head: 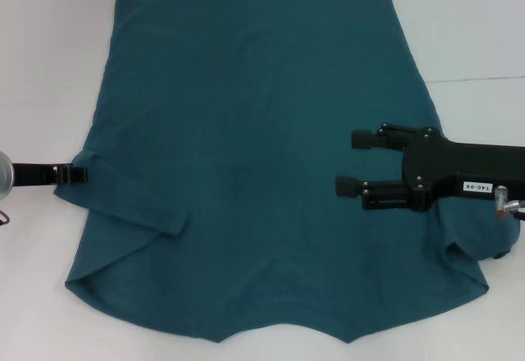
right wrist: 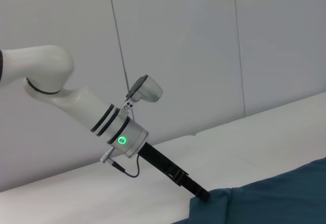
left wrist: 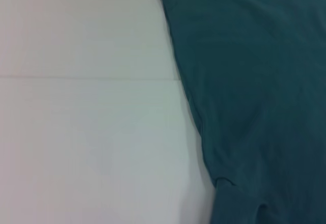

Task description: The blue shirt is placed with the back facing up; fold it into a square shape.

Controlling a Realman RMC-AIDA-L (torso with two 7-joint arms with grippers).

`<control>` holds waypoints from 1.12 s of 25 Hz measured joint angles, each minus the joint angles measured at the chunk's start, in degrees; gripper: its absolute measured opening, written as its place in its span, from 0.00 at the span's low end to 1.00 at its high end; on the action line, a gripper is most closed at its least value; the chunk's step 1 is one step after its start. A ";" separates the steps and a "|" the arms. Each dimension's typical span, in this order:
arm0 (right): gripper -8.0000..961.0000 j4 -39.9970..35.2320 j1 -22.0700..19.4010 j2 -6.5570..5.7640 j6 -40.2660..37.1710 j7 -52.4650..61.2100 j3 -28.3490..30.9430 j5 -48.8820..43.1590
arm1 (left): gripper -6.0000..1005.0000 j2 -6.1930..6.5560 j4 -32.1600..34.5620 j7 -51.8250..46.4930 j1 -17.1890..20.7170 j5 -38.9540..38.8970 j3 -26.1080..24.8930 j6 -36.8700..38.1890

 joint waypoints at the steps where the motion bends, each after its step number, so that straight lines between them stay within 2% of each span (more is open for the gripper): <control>1: 0.96 0.00 0.00 0.00 0.05 0.00 0.00 0.00 | 0.53 0.01 0.00 0.00 0.00 0.00 0.00 -0.06; 28: 0.96 0.70 0.88 0.00 0.36 0.15 -0.70 -0.08 | 0.52 0.15 -1.62 0.03 -0.68 0.38 0.11 -0.03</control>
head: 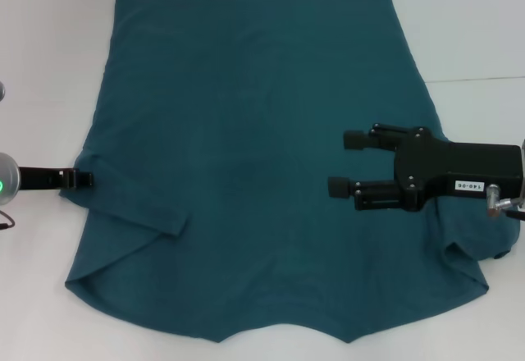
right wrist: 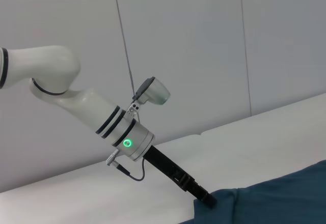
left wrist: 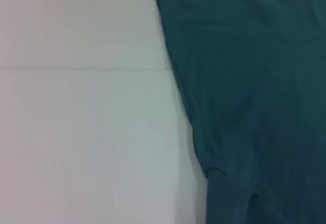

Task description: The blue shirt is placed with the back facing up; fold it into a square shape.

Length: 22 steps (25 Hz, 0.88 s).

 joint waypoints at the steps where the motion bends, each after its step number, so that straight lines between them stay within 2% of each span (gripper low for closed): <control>1: 0.96 0.00 0.00 0.00 0.02 -0.01 0.00 0.00 | 0.51 0.00 0.00 0.07 0.00 -0.03 0.06 0.05; 6: 0.96 0.00 -0.01 0.00 0.07 0.03 0.00 0.00 | 0.47 -0.07 0.01 0.51 -0.03 -0.25 0.45 0.45; 17: 0.96 0.00 -0.01 0.00 0.16 0.00 0.31 0.07 | 0.23 -0.03 0.12 0.58 -0.62 -0.44 0.51 1.91; 22: 0.96 0.37 -0.01 0.00 0.38 -0.11 0.27 0.09 | 0.08 0.02 1.17 0.59 -1.79 -0.50 0.49 4.82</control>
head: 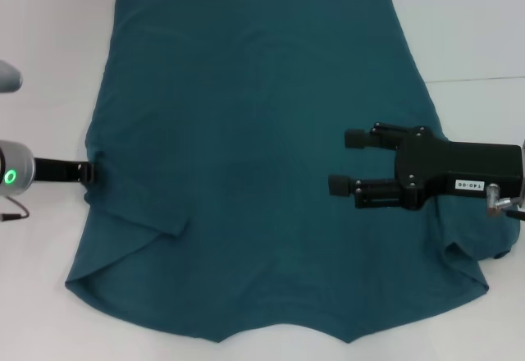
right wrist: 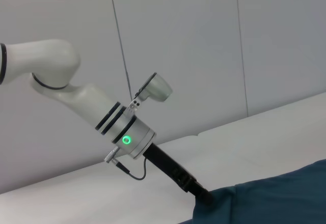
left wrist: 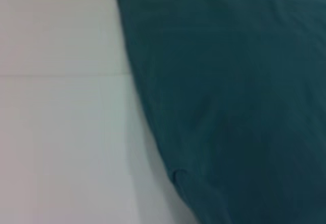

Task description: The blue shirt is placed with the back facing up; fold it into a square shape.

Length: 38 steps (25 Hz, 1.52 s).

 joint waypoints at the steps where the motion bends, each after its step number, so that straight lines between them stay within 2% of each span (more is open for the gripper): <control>1: 0.96 0.07 0.00 0.00 0.09 -0.01 -0.03 0.00 | 0.04 0.03 0.12 -0.01 -0.27 0.00 -0.03 0.49; 9: 0.96 0.32 -0.05 0.00 0.31 -0.04 0.07 0.00 | 0.03 0.36 0.42 -0.81 -2.88 -0.99 -0.53 1.09; 20: 0.96 0.41 -0.04 0.00 0.32 -0.04 -0.12 -0.01 | 0.03 0.61 0.39 -5.09 -3.34 -2.06 -0.58 -2.65; 31: 0.96 0.57 0.33 0.00 0.67 -0.04 -0.28 -0.01 | 0.06 -0.43 0.12 -4.81 -3.83 -4.21 -0.20 -2.30; 38: 0.96 0.99 0.36 0.00 0.73 -0.44 -0.11 -0.01 | 0.35 -0.09 -2.17 -4.55 -4.87 -7.12 -0.08 -2.24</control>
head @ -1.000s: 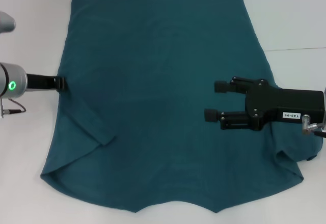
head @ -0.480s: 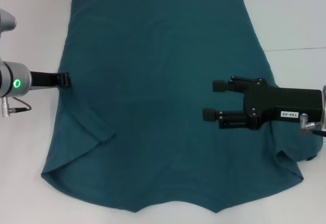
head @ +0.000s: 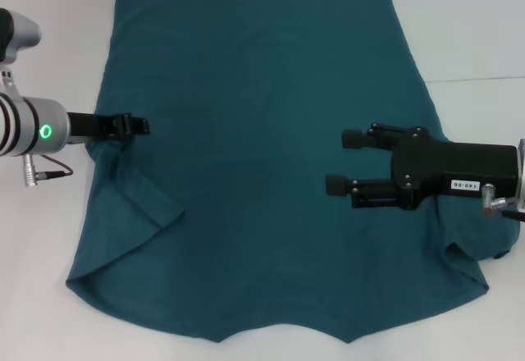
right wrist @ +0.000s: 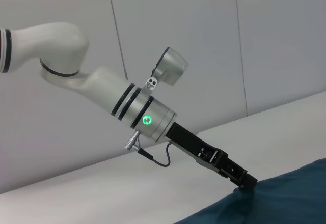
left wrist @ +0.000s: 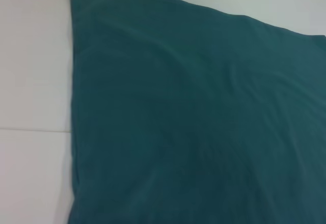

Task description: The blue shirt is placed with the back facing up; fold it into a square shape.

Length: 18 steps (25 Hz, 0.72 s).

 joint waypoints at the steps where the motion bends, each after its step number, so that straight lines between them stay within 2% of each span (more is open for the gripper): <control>1: 0.96 0.01 0.02 0.00 0.02 0.00 0.00 0.00 | 0.39 0.00 -0.20 0.02 -0.13 -0.07 0.02 -0.02; 3: 0.96 0.04 0.11 0.00 0.12 -0.01 -0.04 0.00 | 0.47 -0.02 -0.46 0.04 -0.36 -0.10 -0.01 -0.22; 7: 0.96 0.20 0.30 0.00 0.34 -0.08 -0.15 0.00 | 0.51 -0.02 -0.49 -0.14 -0.47 -0.95 -0.38 -0.42; 11: 0.96 0.29 0.44 0.00 0.40 -0.11 -0.17 0.01 | 0.54 0.87 0.33 -0.19 -0.10 -1.57 -0.39 0.61; 15: 0.96 0.31 0.46 -0.04 0.40 -0.12 -0.17 0.32 | 0.57 2.37 4.80 -0.20 1.61 -1.36 -0.40 8.20; 18: 0.96 0.32 0.54 -0.07 0.40 -0.13 -0.17 0.44 | 0.59 2.73 10.46 -0.38 4.25 -1.38 -0.39 13.52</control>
